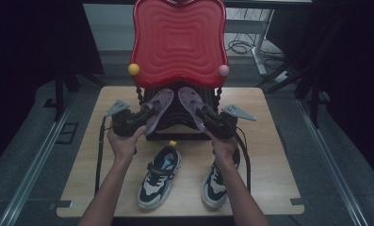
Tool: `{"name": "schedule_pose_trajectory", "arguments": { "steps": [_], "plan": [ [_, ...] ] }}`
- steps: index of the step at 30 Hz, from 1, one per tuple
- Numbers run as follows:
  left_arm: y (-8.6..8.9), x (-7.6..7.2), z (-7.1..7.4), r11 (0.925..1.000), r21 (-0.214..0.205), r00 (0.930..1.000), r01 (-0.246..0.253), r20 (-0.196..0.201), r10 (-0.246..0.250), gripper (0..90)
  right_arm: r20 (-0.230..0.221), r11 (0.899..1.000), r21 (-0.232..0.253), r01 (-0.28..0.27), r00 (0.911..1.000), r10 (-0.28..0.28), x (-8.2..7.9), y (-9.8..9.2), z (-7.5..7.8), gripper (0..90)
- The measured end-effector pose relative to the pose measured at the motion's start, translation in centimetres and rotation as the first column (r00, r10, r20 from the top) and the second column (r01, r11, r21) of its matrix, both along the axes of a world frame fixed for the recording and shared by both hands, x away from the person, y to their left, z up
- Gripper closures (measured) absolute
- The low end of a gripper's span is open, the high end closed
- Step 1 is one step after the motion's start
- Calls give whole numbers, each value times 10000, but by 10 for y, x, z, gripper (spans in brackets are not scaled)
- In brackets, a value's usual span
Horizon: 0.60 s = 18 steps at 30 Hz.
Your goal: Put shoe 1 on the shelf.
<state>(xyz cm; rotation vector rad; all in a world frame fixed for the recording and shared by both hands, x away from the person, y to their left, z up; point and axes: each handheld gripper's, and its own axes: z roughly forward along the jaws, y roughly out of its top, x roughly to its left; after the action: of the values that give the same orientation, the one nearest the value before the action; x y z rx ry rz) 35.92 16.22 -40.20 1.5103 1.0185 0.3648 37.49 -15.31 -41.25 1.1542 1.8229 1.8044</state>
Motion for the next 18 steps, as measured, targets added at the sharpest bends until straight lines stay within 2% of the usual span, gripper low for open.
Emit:
{"name": "schedule_pose_trajectory", "arguments": {
  "steps": [9,11,18],
  "plan": [
    [-5,5,5,9999,119,9998,-49,188,47,860,51,9998,-37,218,9998,-218,6,6,-3,850],
    [-9,6,6,9994,344,9996,-42,277,33,860,50,9996,-6,272,9996,-272,7,6,-3,850],
    [-11,9,6,9992,373,9994,-137,336,124,860,128,9991,43,410,9991,-411,8,6,-2,850]
  ]
}}
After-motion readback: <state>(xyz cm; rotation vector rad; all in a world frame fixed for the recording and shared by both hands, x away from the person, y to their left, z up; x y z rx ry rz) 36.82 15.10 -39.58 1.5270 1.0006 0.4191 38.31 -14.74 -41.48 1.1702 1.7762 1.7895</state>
